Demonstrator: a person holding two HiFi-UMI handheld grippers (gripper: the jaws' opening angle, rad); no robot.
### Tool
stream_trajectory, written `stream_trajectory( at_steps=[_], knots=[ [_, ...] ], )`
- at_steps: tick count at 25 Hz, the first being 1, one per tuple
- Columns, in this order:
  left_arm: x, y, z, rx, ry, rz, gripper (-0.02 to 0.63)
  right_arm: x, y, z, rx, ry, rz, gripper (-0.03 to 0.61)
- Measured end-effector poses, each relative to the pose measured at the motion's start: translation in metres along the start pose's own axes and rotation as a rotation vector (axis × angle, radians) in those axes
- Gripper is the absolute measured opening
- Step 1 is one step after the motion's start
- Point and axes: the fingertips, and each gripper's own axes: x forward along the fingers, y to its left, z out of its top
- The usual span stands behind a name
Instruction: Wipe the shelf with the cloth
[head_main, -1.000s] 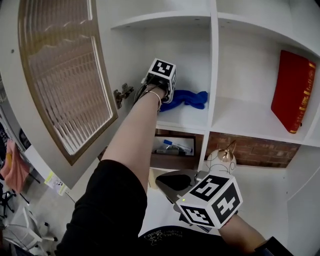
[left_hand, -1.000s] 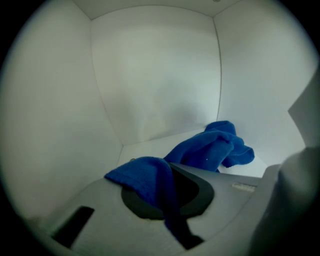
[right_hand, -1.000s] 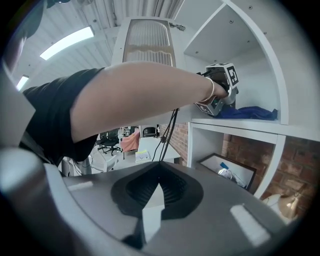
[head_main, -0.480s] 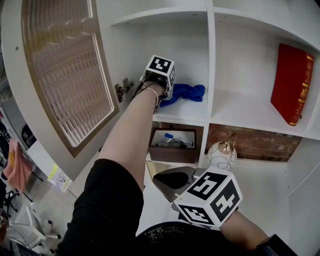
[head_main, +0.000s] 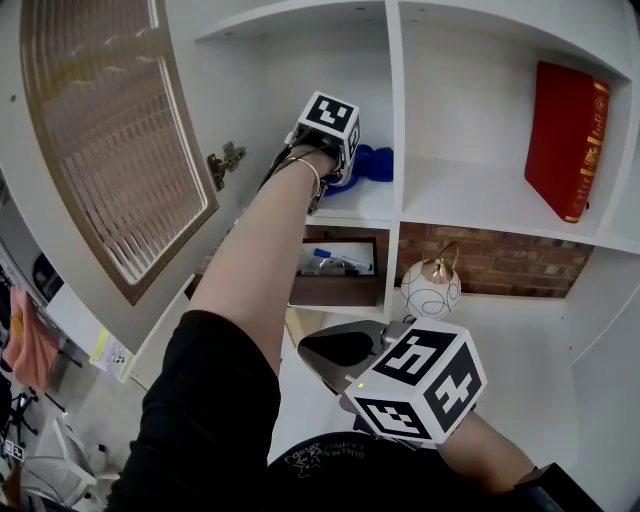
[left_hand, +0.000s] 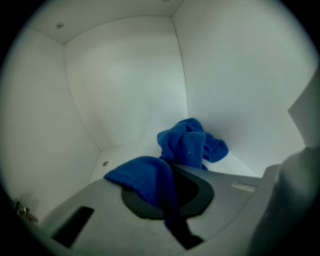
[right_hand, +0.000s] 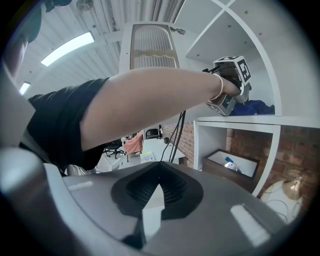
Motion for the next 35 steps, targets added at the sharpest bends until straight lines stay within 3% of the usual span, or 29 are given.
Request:
stream_trajectory(
  at_steps=[5,12,18,25,28,31,35],
  knots=[
    [-0.001,-0.025,0.003,-0.003,0.007,-0.059,0.008,-0.005,0.001,-0.003,0.011,-0.003,-0.023,0.003],
    [-0.006,-0.066,0.008,0.059,-0.003,-0.134,0.008,-0.003,0.010,-0.008,0.003,0.011,-0.031,0.003],
    [-0.006,-0.072,0.010,0.067,-0.017,-0.170,0.008,-0.009,0.011,-0.014,0.012,0.027,-0.048,0.005],
    [-0.015,-0.060,0.009,-0.044,-0.052,-0.218,0.008,-0.012,0.017,-0.017,-0.011,0.051,-0.055,0.003],
    [-0.019,-0.041,-0.007,-0.023,0.002,-0.180,0.009,-0.010,0.018,-0.015,-0.022,0.054,-0.047,0.004],
    [-0.026,-0.002,-0.024,0.000,0.039,-0.060,0.009,-0.005,0.026,-0.013,-0.039,0.056,-0.011,0.005],
    [-0.037,0.033,-0.037,-0.104,-0.013,-0.006,0.009,0.007,0.040,-0.012,-0.067,0.071,0.046,0.003]
  ],
)
